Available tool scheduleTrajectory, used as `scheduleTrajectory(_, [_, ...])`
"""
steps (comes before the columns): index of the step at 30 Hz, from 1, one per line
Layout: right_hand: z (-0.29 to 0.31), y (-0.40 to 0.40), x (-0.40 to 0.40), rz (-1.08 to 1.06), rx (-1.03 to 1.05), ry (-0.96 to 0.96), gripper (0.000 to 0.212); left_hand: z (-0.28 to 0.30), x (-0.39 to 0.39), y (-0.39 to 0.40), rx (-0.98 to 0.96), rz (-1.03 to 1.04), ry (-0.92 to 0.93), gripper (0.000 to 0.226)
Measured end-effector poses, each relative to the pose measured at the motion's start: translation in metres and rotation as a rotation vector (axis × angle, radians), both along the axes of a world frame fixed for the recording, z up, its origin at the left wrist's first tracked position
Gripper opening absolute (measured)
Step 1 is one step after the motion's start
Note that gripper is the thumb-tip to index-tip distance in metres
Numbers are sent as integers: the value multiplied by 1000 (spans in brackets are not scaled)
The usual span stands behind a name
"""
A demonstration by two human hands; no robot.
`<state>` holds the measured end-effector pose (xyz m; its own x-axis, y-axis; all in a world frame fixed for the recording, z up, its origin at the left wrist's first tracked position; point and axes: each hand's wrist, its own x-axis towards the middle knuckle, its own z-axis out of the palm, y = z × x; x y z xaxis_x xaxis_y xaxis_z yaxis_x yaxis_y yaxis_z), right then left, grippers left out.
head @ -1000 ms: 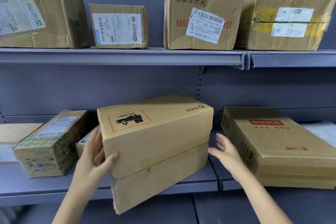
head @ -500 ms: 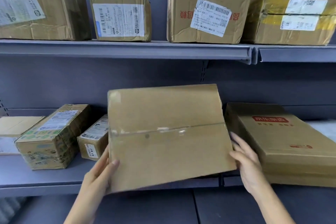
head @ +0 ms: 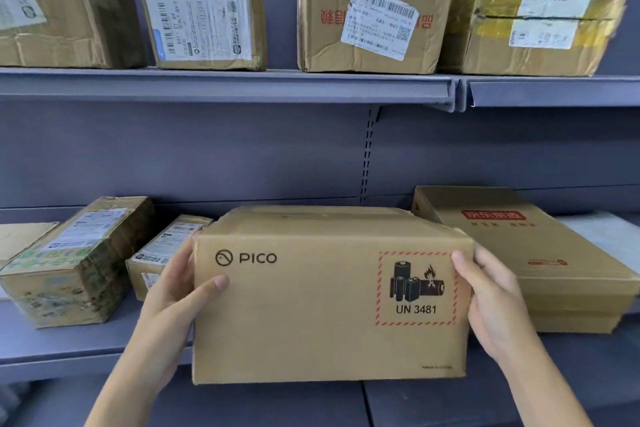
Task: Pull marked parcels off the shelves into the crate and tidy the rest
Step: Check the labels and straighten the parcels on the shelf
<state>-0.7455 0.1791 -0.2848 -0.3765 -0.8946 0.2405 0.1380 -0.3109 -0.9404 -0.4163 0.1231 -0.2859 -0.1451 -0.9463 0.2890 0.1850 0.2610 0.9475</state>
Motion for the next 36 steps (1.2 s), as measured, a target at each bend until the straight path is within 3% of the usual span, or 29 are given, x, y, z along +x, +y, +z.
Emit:
scheduleTrajectory(2, [13,-1,3,27,1,44,44,1,0,-5,0,96,-71,87])
scheduleTrajectory(5, [23,-2,12,78,-9,101,35,2,1,-19,-37,250,-156,84])
scheduleTrajectory(8, [19,-3,23,95,-20,95,36,5,-4,-31,-103,355,-280,79])
scheduleTrajectory(12, [7,-6,33,65,-33,2,48,3,-12,-40,-141,349,-357,75])
scheduleTrajectory(16, [-2,-4,37,80,-44,-55,53,-8,-23,-44,-71,507,-517,116])
scheduleTrajectory(20, [-3,2,54,112,-114,-86,53,-2,-43,-35,-100,614,-752,129])
scheduleTrajectory(23, [-6,4,73,118,-163,-89,69,-4,-63,-31,-154,539,-794,146])
scheduleTrajectory(25, [-12,3,84,142,-171,-68,95,-10,-76,-27,-198,441,-722,140])
scheduleTrajectory(30, [-32,-2,97,211,-113,-135,91,-17,-93,-28,-209,282,-663,123])
scheduleTrajectory(33, [-42,-7,101,240,-70,-156,91,-27,-103,-22,-292,181,-731,126])
scheduleTrajectory(36, [-49,-7,102,197,-62,-74,84,-41,-111,-23,-354,241,-821,126])
